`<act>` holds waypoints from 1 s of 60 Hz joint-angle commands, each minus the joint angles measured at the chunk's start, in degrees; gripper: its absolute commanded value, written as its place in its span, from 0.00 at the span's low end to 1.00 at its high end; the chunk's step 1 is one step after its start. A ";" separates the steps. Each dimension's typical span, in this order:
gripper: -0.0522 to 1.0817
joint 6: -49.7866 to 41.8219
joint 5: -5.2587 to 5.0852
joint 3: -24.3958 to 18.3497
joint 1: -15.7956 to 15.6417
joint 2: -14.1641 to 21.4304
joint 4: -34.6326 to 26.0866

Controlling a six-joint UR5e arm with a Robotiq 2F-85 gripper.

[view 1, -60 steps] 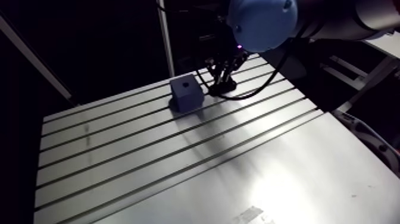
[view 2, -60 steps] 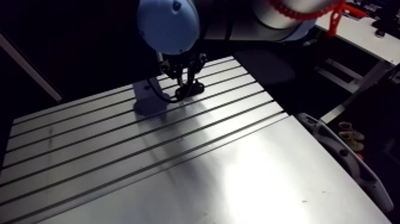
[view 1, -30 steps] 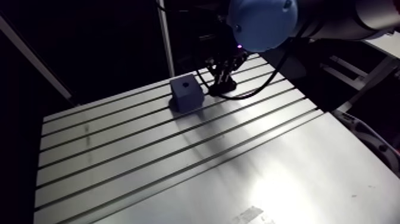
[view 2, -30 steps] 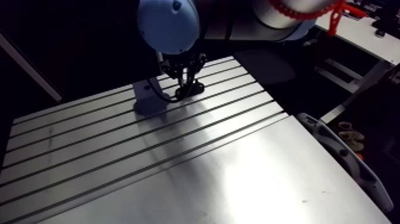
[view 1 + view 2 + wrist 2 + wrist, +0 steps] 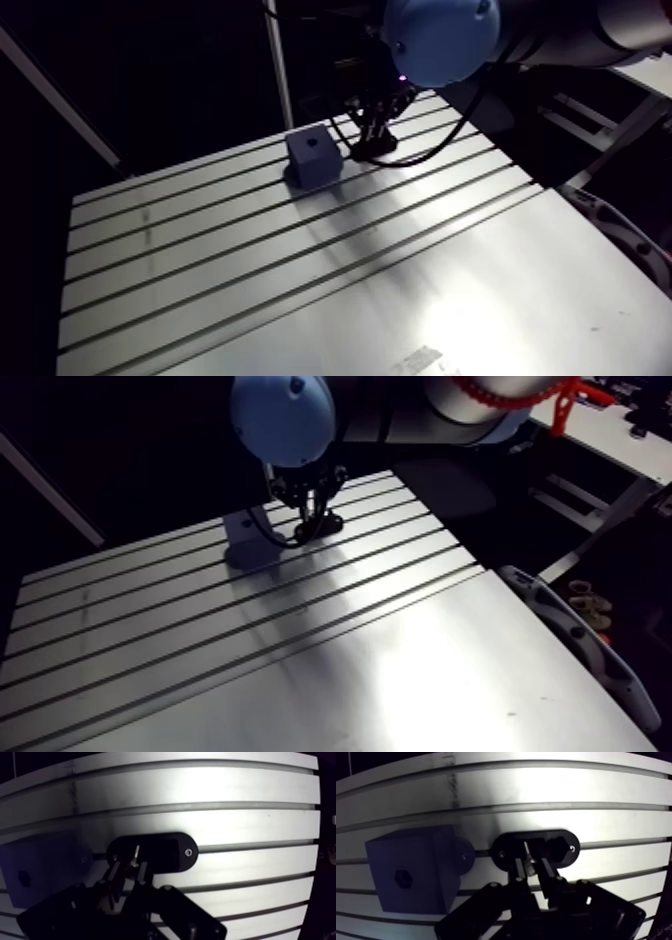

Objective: Pick up the M10 bolt and insert it into the hex recess until seated.

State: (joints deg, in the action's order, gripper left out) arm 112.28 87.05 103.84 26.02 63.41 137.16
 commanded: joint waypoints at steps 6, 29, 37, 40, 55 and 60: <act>0.73 0.00 0.00 0.00 0.00 0.17 0.00; 0.76 0.08 -0.09 -0.17 0.00 1.55 0.00; 0.76 0.09 -0.33 -0.17 0.08 1.74 0.00; 0.76 0.09 -0.44 -0.10 0.09 1.90 0.00; 0.82 0.40 -0.62 -0.85 0.00 5.51 -0.50; 0.84 0.85 -0.62 -1.27 0.00 6.73 -1.07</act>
State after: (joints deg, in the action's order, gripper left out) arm 112.48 86.52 103.35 26.06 67.20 136.96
